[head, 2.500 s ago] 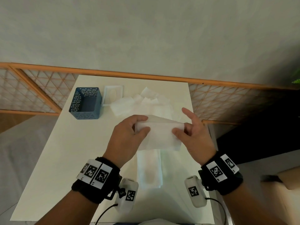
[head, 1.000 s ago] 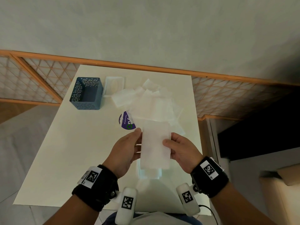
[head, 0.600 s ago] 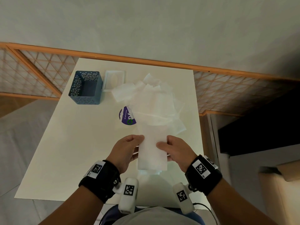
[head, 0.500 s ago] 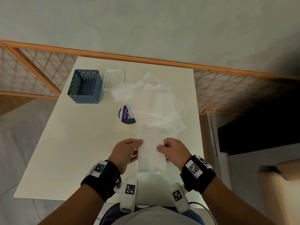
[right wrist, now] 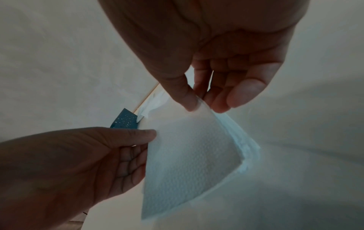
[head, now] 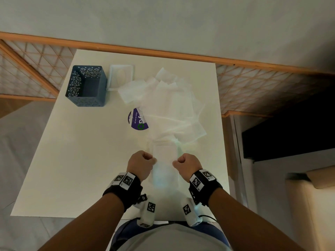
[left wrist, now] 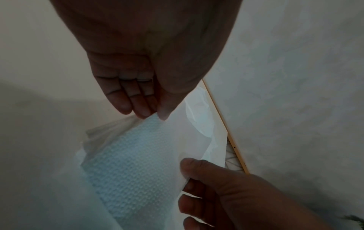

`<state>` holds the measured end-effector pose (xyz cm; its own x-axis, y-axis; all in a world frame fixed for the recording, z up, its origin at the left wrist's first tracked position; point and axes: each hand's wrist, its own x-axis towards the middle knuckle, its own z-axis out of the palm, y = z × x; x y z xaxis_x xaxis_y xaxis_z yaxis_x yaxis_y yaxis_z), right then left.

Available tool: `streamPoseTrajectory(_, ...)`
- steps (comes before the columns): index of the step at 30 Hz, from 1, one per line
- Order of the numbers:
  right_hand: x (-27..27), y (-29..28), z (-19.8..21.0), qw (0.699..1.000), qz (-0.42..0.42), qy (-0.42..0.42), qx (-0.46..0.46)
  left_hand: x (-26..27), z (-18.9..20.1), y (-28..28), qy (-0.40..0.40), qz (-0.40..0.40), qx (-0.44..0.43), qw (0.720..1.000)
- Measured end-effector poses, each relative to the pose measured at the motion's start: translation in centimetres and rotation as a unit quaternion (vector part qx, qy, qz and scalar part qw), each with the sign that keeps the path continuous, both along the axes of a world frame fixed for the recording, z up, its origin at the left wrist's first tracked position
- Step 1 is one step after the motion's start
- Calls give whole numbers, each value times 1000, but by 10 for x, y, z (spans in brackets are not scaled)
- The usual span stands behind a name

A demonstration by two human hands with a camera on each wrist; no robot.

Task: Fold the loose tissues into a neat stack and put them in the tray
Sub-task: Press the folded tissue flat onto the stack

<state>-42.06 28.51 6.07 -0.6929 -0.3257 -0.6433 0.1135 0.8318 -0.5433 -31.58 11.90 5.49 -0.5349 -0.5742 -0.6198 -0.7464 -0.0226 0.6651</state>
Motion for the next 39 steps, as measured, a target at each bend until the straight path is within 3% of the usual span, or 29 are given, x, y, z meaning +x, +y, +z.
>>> streamPoseTrajectory(14, -23, -1, -17, 997, 56, -3, 46, -6, -22, -3, -49, -38, -48, 997)
streamPoseTrajectory(20, -69, -19, -1, 993, 53, 106, 29, -6, -13, -4, -32, -15, -53, 998)
streamPoseTrajectory(22, -84, -32, -1, 988, 80, 129, 22, -8, -7, -5, -21, -18, -60, 998)
streamPoseTrajectory(26, -102, -55, -12, 985, 141, 88, 43, -15, 5, -7, -3, -22, -70, 997)
streamPoseTrajectory(31, -110, -70, -11, 972, 189, 121, 64, -28, 17, -8, 27, -37, -75, 996)
streamPoseTrajectory(39, -129, -66, 38, 963, 200, 163, -76, -72, 31, -32, 131, -93, -144, 976)
